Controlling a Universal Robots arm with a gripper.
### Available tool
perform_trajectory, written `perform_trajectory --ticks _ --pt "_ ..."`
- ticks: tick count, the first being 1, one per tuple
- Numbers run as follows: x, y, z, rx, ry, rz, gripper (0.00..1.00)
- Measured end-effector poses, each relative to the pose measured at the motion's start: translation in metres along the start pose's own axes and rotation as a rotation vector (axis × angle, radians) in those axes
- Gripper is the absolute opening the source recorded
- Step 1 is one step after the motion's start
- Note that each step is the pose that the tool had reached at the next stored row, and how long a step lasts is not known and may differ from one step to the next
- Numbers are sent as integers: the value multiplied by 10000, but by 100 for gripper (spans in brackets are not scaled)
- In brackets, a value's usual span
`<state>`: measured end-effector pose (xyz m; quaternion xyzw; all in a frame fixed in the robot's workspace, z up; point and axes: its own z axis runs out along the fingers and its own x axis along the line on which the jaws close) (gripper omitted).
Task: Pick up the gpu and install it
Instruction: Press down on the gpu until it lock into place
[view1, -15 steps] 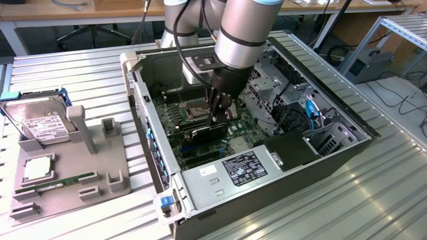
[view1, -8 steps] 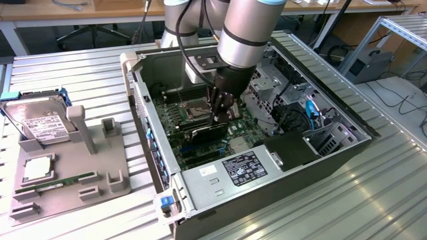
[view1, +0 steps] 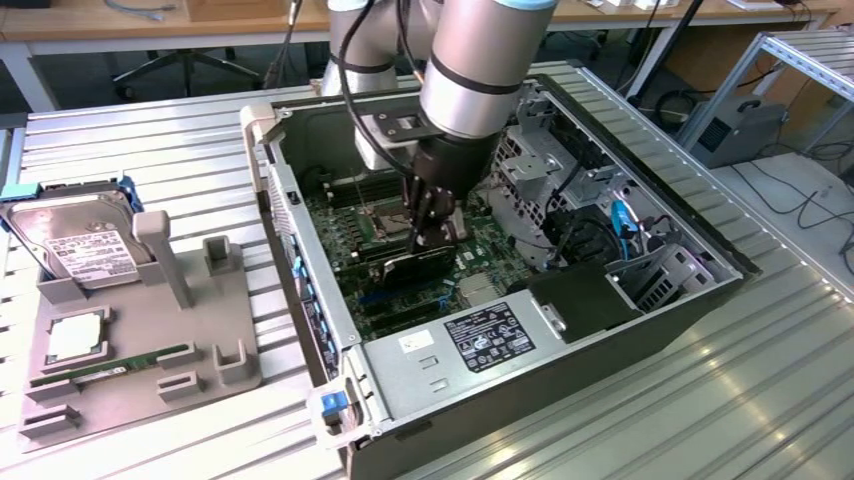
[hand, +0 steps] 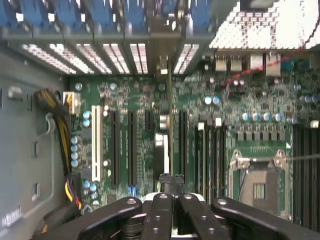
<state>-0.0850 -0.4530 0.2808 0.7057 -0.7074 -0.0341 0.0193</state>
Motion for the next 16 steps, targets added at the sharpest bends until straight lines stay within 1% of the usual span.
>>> perform_trajectory --ticks 2,5,7,10,14,16 --pt "0 101 9 4 0 -1 11" --pt "1 224 19 9 0 -1 11" --pt "1 287 25 13 -1 0 11" --pt "1 407 35 20 0 -1 11" --pt "2 485 44 21 0 0 11" --pt "-5 505 53 21 0 0 11"
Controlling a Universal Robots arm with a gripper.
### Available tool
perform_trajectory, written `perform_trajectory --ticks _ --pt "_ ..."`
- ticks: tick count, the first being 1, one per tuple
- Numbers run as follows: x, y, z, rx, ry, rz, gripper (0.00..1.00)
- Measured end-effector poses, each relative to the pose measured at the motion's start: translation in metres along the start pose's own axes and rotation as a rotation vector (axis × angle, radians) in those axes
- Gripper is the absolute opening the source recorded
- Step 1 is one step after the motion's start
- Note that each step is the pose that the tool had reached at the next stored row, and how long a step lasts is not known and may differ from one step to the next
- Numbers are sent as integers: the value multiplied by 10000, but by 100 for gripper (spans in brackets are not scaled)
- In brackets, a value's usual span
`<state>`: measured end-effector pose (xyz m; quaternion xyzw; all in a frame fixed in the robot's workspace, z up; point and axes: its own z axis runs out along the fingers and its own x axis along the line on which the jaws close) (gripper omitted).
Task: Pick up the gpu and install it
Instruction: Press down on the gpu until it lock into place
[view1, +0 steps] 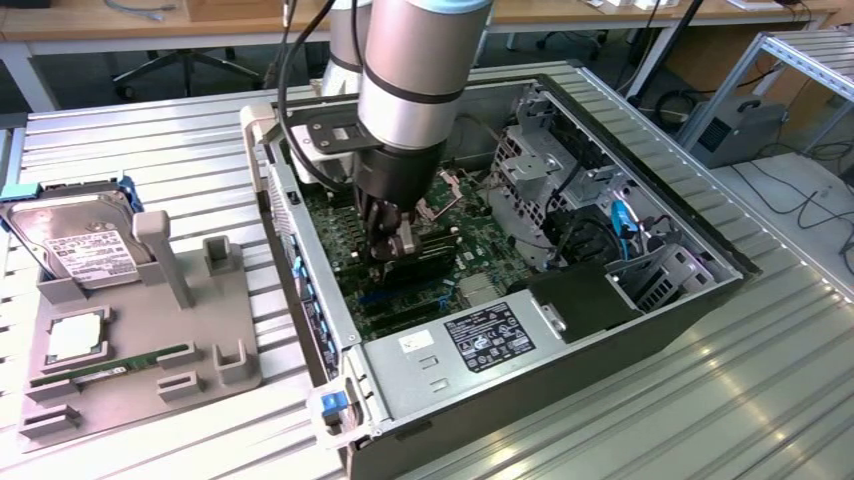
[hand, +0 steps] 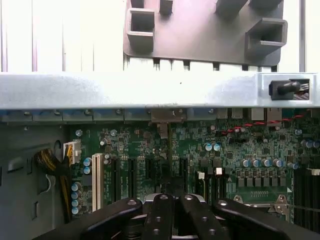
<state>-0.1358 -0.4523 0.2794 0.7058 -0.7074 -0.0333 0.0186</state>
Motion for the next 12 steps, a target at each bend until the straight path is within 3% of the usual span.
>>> perform_trajectory --ticks 12 --pt "-31 3 60 -2 3 0 11"
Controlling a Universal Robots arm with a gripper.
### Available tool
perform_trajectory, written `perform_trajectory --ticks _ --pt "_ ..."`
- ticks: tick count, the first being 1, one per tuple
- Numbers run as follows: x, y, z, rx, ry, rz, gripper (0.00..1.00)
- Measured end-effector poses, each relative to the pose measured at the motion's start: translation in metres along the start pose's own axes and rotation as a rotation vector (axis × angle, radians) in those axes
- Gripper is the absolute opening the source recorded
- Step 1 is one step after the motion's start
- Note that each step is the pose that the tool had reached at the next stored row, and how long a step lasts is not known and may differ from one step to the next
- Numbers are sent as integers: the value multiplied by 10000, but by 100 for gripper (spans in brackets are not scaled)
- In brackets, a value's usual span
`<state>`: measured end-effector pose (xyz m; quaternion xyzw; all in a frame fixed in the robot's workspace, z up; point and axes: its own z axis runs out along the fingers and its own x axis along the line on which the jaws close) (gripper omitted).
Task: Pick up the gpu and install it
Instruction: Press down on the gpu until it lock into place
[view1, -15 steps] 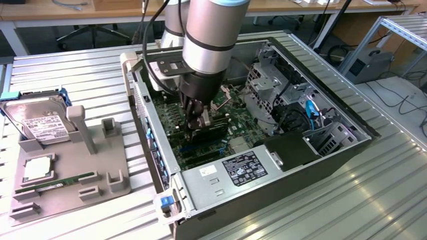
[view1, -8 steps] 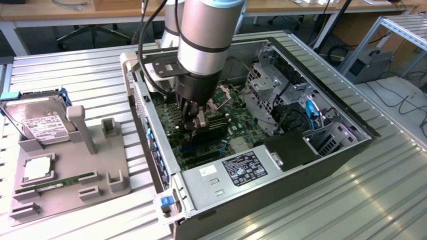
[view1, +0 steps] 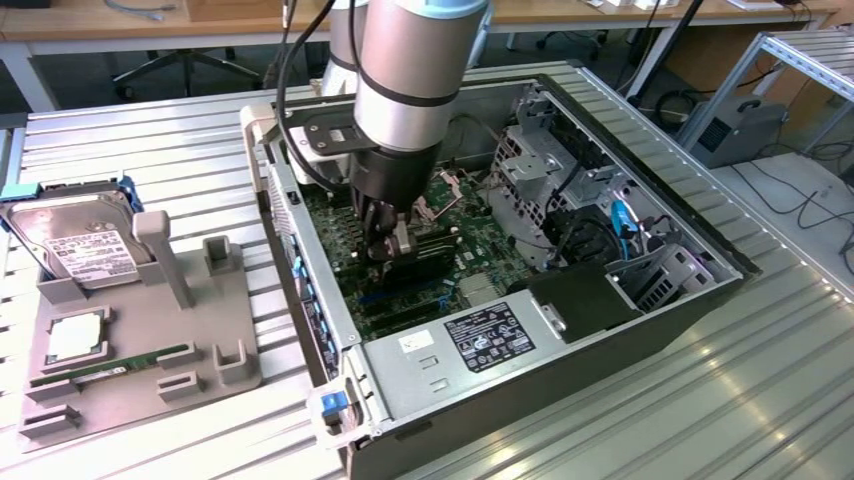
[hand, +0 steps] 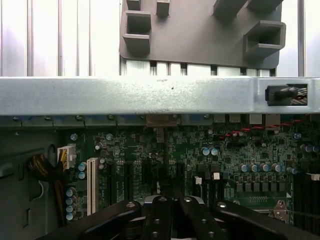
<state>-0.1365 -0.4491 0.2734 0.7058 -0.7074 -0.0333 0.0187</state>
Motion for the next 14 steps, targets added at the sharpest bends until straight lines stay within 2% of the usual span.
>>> perform_trajectory --ticks 8,12,14 --pt "-9 -3 30 10 -15 -2 11" --pt "-8 -2 29 1 -1 0 11" --pt "-10 -2 4 11 -16 -1 11"
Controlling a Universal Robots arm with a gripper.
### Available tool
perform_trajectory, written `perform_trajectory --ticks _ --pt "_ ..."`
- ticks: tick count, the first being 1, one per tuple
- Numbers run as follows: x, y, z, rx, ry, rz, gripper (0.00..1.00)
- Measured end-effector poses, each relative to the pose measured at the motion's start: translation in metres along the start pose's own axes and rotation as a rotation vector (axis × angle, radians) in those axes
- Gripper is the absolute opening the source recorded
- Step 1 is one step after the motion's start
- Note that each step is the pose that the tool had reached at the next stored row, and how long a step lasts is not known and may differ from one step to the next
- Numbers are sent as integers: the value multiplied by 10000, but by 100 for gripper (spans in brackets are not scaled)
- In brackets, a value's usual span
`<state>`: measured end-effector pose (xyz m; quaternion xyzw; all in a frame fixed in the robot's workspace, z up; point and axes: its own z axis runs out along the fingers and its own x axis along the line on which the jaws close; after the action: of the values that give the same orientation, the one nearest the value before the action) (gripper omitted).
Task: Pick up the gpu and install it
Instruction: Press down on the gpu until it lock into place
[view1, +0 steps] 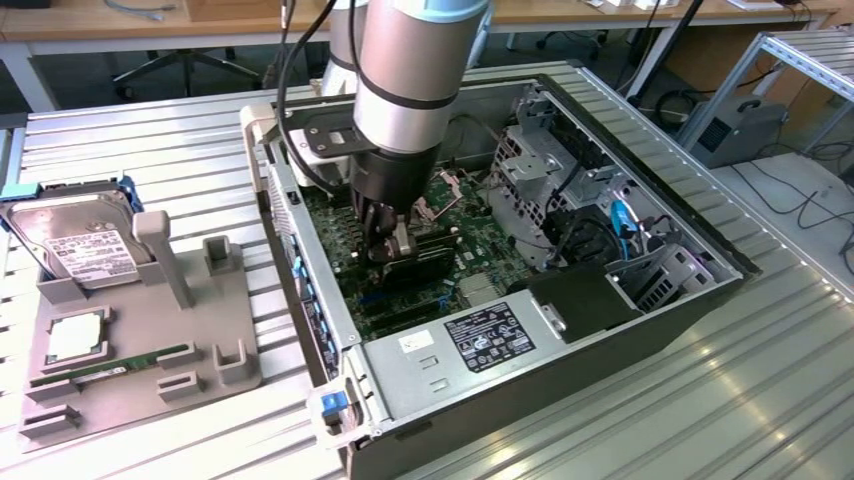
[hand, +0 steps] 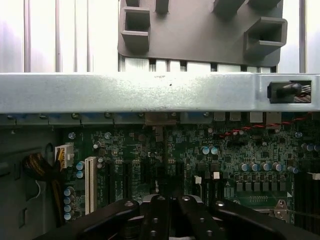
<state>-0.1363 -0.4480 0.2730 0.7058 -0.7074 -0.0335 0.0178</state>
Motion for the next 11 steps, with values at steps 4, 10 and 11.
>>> perform_trajectory --ticks 4,10,11 --pt "-5 -14 -44 -9 10 0 11" --pt "-5 -255 -64 -142 14 3 11" --pt "-6 -294 -67 -167 14 3 11"
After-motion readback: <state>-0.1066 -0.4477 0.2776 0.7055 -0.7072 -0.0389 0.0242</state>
